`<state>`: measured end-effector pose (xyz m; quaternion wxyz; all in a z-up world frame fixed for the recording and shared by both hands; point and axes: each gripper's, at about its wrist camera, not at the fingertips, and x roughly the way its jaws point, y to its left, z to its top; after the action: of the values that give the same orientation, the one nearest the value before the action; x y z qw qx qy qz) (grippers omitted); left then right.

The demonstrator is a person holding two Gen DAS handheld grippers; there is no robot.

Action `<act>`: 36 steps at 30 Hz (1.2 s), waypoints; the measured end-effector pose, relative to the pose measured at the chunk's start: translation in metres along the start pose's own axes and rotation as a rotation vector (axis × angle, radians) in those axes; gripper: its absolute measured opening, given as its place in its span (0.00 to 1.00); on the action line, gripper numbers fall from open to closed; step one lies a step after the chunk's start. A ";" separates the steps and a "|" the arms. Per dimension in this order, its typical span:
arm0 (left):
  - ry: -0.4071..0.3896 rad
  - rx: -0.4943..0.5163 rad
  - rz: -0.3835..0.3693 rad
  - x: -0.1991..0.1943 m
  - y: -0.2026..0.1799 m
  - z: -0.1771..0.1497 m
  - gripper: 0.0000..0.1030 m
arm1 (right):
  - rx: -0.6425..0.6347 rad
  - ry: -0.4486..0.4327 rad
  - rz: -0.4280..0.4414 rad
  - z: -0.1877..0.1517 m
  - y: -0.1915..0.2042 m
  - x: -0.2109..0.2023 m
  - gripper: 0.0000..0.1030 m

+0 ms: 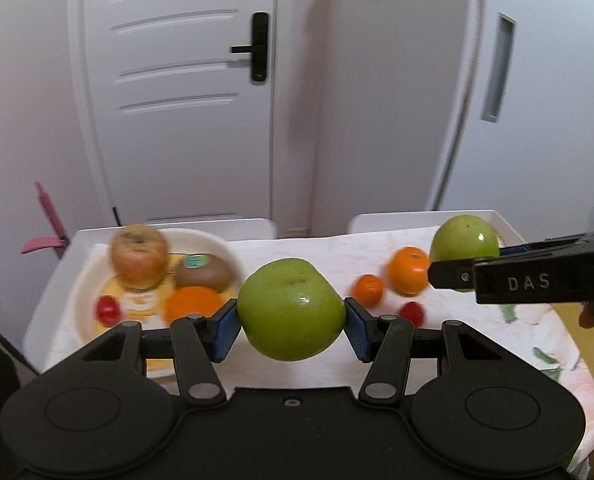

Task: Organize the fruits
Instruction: 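Carry the green apple in the left tool while the right tool carries a larger green apple, then lower both green apples onto the duck plate and open both tools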

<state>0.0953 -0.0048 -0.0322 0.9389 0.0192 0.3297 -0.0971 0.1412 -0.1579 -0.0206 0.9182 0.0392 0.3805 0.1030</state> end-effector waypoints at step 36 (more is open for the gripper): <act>0.140 0.088 0.005 0.065 0.132 -0.023 0.58 | -0.006 0.041 0.048 0.020 0.120 0.096 0.65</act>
<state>0.1568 0.1160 -0.0947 0.9119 0.0679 0.3901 -0.1077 0.2027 -0.0194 -0.0547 0.9076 0.0433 0.3977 0.1271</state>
